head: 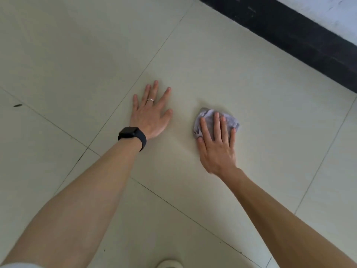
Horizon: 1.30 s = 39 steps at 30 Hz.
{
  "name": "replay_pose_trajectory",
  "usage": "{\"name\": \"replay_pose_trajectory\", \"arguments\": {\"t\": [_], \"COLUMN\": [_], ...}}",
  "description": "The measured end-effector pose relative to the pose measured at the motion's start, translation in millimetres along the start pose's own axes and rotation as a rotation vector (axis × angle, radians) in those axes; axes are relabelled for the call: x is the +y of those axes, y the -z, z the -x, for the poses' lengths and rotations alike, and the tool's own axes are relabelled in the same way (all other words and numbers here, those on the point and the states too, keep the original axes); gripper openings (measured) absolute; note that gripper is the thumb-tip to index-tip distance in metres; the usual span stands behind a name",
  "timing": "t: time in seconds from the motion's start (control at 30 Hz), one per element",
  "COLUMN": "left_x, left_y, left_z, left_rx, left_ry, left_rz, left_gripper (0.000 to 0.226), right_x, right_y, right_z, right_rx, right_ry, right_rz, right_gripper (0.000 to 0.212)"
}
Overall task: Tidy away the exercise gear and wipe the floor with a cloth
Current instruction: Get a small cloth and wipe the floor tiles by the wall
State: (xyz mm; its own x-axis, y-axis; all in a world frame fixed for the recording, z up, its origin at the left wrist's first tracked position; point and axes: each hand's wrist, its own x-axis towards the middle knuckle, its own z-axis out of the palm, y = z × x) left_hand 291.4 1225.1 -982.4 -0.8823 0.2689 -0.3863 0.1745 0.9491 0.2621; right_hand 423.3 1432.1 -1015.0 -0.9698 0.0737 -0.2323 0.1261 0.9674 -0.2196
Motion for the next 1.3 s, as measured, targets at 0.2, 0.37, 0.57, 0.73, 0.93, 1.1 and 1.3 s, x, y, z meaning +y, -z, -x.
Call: {"name": "replay_pose_trajectory", "arguments": {"t": [0.2,0.37,0.57,0.73,0.93,1.1,1.3], "left_x": [18.0,8.3,-11.9,-2.1,18.7,1.8,-43.7], "left_y": [-20.3,-21.5,10.3,62.5,137.9,150.8,109.4], "left_z": [117.4,175.1,206.1,221.1,229.8,183.2,102.6], "left_rx": [-0.09,-0.053,-0.053,-0.089,-0.057,-0.054,-0.131], "left_ry": [0.05,0.23,0.273,0.273,0.181,0.085,0.037], "left_rz": [0.066,0.135,-0.022,-0.131,-0.222,-0.301,-0.287], "left_gripper": [0.069,0.066,0.06,0.06,0.06,0.059,0.061], "right_x": [-34.8,-12.9,-63.9,-59.9,-55.1,-35.8,-12.5], "right_y": [-28.6,-3.8,-18.9,-12.0,43.8,56.9,50.0], "right_z": [142.6,36.1,75.4,120.0,45.6,-4.3,-90.3], "right_rx": [-0.14,-0.112,-0.18,-0.321,-0.439,-0.442,-0.205], "right_ry": [0.605,0.399,0.394,0.568,0.188,0.02,-0.126], "right_rz": [0.032,0.042,-0.049,-0.045,-0.082,-0.122,-0.098], "right_gripper": [0.056,0.056,0.059,0.057,0.063,0.063,0.06]}}
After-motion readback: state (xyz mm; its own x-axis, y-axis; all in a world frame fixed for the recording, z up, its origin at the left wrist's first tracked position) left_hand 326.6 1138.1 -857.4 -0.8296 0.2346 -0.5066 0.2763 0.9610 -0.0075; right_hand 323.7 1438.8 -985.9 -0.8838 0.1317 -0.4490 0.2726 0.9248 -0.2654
